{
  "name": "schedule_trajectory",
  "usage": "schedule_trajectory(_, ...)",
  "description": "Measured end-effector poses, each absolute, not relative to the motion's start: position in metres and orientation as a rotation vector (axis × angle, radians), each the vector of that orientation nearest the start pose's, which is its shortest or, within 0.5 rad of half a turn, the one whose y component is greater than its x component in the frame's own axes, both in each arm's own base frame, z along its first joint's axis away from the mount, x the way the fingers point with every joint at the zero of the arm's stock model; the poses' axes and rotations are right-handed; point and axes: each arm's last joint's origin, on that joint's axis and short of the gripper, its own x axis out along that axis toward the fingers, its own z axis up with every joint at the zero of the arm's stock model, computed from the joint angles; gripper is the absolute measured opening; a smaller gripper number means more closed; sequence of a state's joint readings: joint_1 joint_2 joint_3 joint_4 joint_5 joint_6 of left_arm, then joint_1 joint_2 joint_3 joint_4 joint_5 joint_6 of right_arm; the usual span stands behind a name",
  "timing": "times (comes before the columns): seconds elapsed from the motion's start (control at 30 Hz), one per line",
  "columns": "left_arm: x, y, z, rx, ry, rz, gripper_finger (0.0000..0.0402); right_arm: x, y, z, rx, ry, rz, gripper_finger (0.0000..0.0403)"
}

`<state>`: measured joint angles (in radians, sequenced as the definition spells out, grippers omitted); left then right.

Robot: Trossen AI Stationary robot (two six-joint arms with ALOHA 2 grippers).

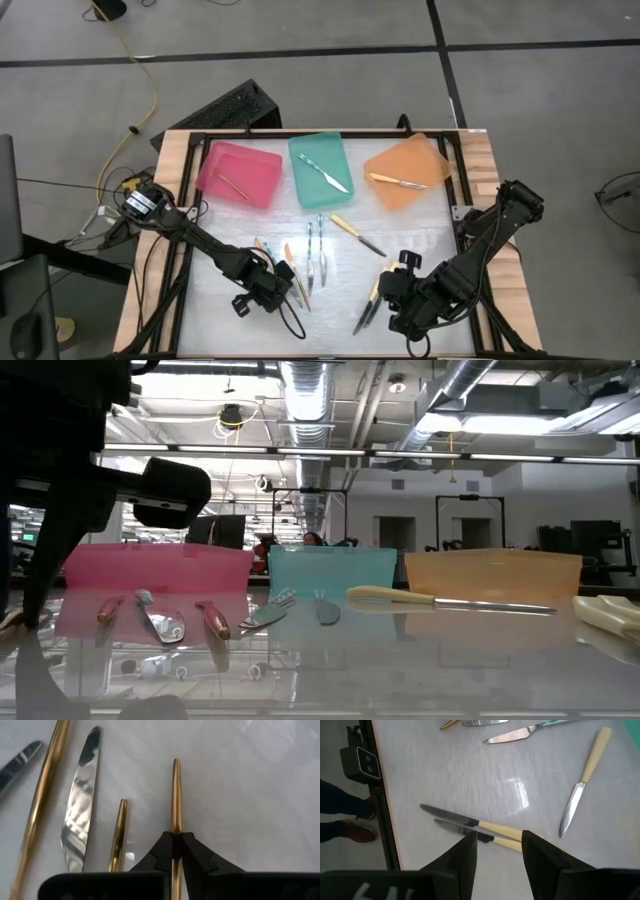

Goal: Sort silverware by color (type)
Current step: Put the gold knife into the red bin

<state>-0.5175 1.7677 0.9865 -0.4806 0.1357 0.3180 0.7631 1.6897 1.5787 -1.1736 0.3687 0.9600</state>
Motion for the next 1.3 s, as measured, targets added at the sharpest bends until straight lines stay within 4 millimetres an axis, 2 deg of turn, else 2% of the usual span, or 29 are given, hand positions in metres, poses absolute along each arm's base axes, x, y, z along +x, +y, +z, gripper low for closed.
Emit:
schedule_trajectory(0.2,0.278,-0.164,0.150,0.399,1.176,-0.699,0.0002,0.244,0.219,0.307,0.156,1.100,-0.194,0.0162)
schedule_trajectory(0.4,0.280,-0.163,0.176,0.296,1.114,-0.614,0.0001,0.245,0.219,0.307,0.139,1.091,-0.190,0.0162)
schedule_trajectory(0.63,0.274,-0.154,0.221,0.213,0.946,-0.423,0.0001,0.246,0.218,0.308,0.114,1.039,-0.226,0.0162)
schedule_trajectory(0.93,0.262,-0.125,0.286,0.070,0.633,-0.176,0.0000,0.256,0.209,0.310,0.066,0.949,-0.287,0.0162)
schedule_trajectory(1.07,0.254,-0.112,0.316,0.017,0.458,-0.094,0.0000,0.269,0.201,0.313,0.045,0.895,-0.287,0.0162)
schedule_trajectory(1.3,0.240,-0.094,0.364,-0.022,0.133,0.052,0.0001,0.303,0.172,0.320,-0.004,0.816,-0.268,0.0162)
